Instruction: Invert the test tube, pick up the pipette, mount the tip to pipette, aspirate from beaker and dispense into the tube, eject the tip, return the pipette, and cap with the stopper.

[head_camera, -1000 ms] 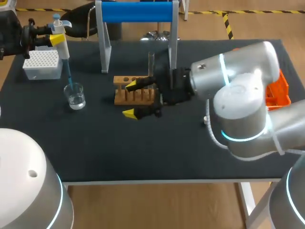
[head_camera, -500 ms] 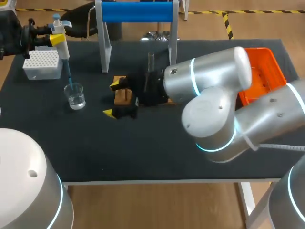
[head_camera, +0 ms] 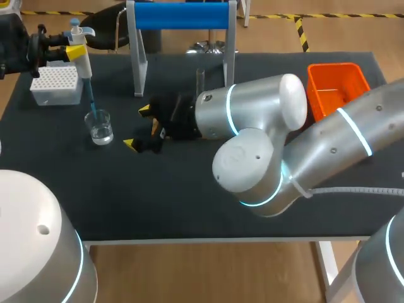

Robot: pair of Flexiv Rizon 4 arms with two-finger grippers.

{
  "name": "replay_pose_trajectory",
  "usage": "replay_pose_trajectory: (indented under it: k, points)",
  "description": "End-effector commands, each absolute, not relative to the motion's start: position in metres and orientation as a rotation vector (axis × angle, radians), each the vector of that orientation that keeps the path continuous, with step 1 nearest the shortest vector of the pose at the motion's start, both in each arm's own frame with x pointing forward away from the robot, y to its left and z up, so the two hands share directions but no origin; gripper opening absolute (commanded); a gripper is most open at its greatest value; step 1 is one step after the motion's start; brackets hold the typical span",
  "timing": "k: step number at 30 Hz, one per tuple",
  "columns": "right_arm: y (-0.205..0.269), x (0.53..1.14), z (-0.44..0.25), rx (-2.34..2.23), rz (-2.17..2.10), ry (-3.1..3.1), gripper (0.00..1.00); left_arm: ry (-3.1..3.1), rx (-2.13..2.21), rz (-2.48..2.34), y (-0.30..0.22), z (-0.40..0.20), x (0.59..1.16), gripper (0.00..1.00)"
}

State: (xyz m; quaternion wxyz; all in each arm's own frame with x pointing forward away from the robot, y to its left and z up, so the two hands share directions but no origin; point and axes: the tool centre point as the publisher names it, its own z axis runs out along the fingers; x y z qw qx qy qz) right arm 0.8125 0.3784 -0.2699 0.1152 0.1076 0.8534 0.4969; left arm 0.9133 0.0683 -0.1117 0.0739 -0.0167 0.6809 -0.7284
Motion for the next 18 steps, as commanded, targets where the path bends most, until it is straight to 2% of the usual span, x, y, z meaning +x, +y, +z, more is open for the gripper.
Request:
replay_pose_trajectory:
  k: [1,18]
  points:
    - [0.3860,0.8181,-0.2860,0.370,1.438,2.411,1.00,2.044,-0.046,-2.189,0.0692,-0.1117,0.9136,0.00]
    - [0.3819,0.8256,-0.2947,0.399,1.422,2.394,1.00,2.044,-0.046,-2.189,0.0692,-0.1117,0.9136,0.00]
